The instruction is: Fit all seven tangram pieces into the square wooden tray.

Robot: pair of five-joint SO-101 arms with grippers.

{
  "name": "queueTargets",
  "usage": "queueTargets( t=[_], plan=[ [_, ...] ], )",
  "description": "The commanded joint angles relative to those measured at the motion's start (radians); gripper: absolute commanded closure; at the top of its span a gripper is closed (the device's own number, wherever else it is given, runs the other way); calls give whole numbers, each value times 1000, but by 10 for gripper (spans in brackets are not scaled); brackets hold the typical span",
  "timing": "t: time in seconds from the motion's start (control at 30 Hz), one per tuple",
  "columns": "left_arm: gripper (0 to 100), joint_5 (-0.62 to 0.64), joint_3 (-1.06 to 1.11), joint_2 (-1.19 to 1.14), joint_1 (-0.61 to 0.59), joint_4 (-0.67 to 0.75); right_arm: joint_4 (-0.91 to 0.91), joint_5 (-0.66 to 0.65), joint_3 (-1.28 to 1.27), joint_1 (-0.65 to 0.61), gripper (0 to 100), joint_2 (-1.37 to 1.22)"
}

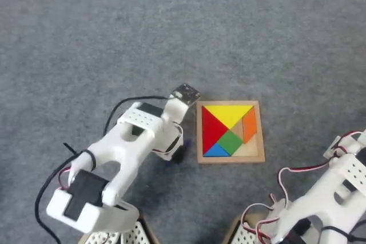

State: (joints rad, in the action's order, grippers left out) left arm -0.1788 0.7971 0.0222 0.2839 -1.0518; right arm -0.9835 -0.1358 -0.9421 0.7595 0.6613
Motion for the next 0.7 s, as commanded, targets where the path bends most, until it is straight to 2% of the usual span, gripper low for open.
queueTargets(
  t=[0.0, 0.23, 0.43, 0.67],
  plan=[
    [754, -17, -33, -8, -8, 2, 7, -15, 28, -12, 812, 4],
    [778, -26, -41, -6, -9, 28, 7, -15, 28, -12, 812, 4],
    [779, -123, -70, -17, -9, 26, 7, -15, 28, -12, 812, 4],
    [803, -129, -64, -17, -5, 23, 7, -15, 28, -12, 812, 4]
  ],
)
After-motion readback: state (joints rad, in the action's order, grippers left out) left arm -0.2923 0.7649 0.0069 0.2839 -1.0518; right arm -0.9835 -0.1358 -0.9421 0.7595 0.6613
